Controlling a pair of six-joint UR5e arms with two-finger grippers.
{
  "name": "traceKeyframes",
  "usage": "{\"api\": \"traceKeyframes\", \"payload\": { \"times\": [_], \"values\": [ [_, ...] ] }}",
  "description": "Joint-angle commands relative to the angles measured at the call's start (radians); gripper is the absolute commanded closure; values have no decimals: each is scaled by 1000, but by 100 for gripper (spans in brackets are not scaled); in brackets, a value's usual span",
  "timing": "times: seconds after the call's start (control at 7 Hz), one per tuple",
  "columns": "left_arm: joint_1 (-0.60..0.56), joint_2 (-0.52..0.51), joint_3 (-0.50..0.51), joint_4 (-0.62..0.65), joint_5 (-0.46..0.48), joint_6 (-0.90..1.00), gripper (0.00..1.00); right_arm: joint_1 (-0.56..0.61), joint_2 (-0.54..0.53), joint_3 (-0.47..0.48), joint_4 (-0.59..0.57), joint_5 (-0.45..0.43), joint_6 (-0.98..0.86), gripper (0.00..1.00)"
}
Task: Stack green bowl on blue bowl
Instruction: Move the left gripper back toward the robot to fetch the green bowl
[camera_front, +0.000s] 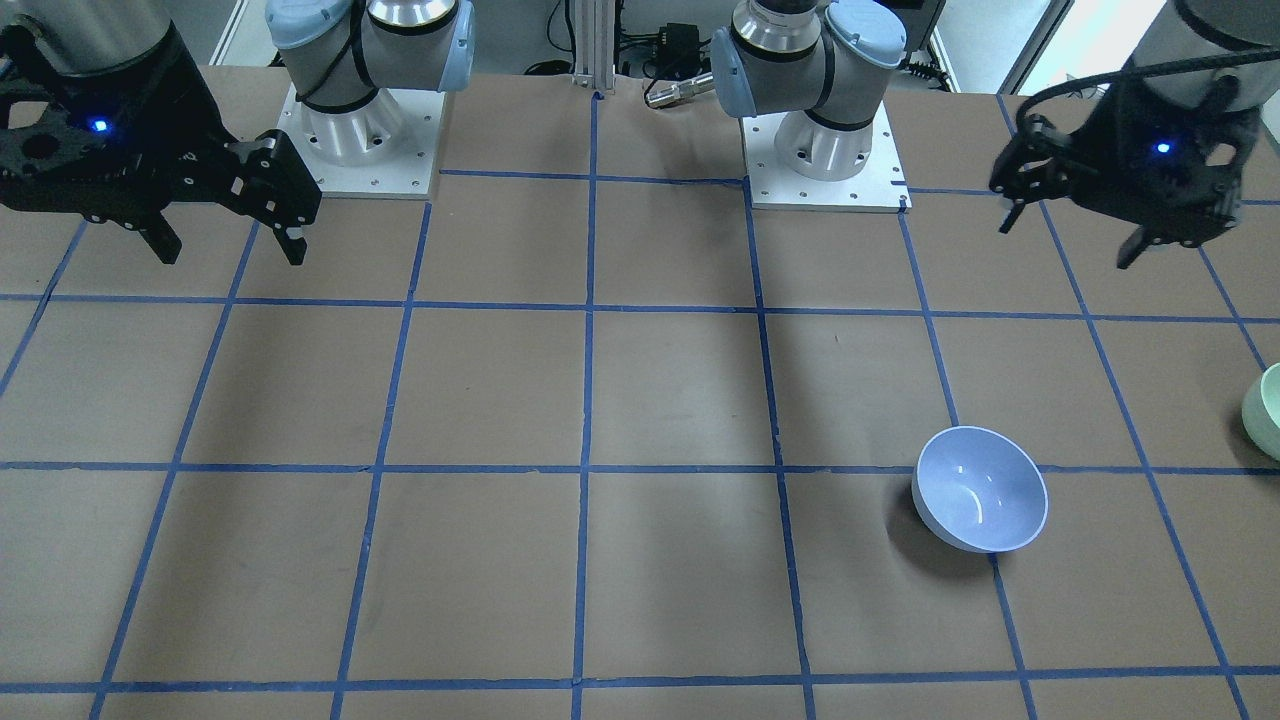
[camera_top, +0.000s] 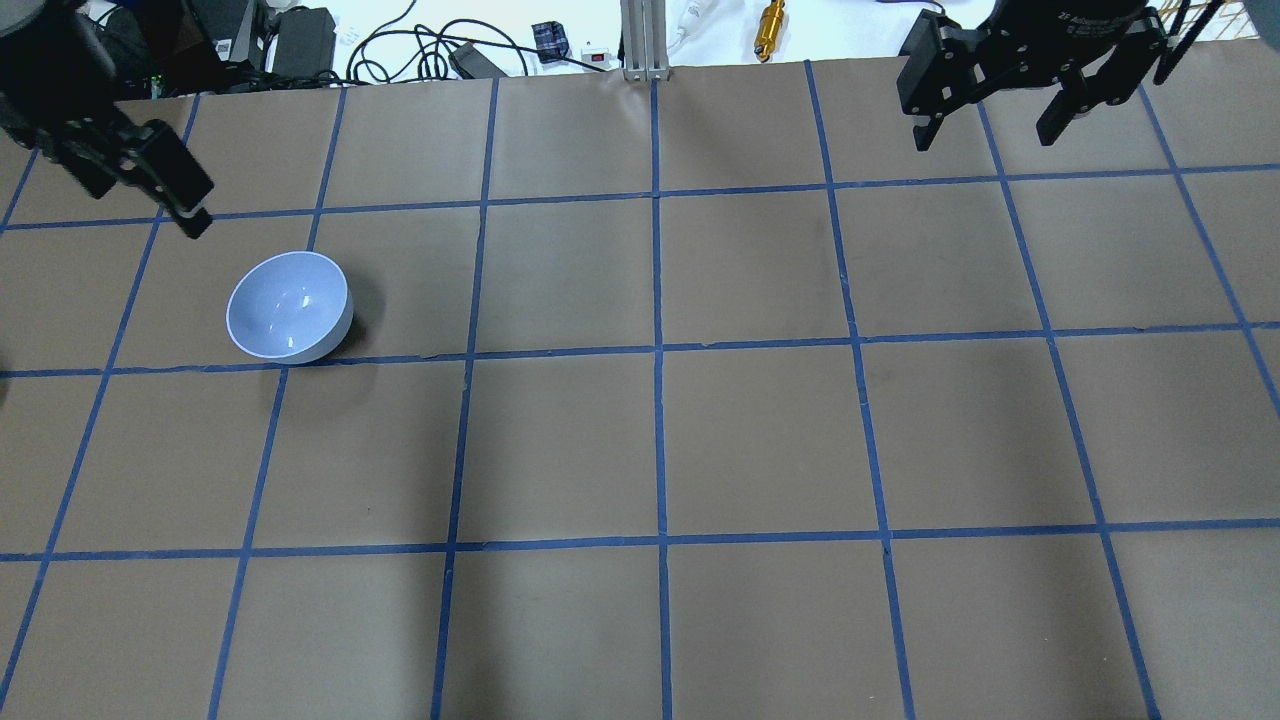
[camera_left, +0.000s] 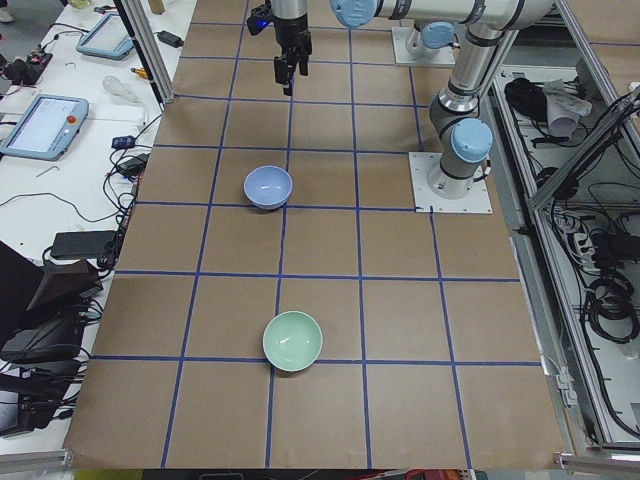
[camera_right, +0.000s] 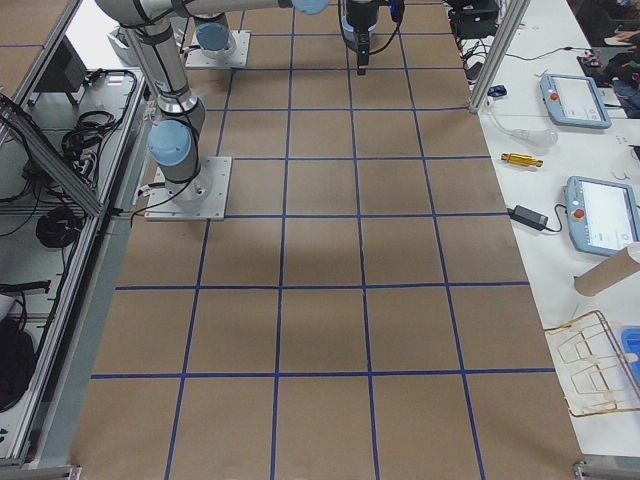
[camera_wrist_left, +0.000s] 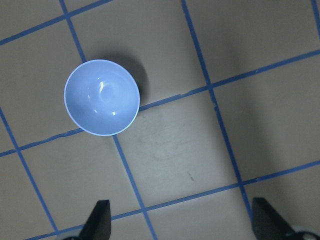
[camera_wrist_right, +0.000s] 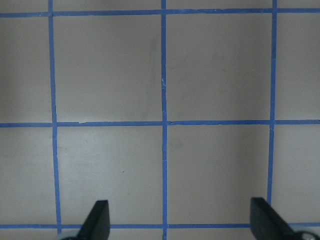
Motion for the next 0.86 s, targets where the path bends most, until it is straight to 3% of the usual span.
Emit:
{"api": "traceKeyframes", "payload": {
  "times": [0.0, 0.14, 0.43, 0.71],
  "values": [
    [304, -28, -5, -8, -1, 443, 0, 0, 0, 0, 0, 0, -2, 0],
    [416, -54, -9, 10, -2, 609, 0, 0, 0, 0, 0, -2, -2, 0],
    [573, -139, -38, 187, -4, 936, 0, 0, -1, 0, 0, -2, -2, 0],
    [652, -247, -51, 401, -22, 1241, 0, 0, -1, 0, 0, -2, -2, 0]
  ]
}}
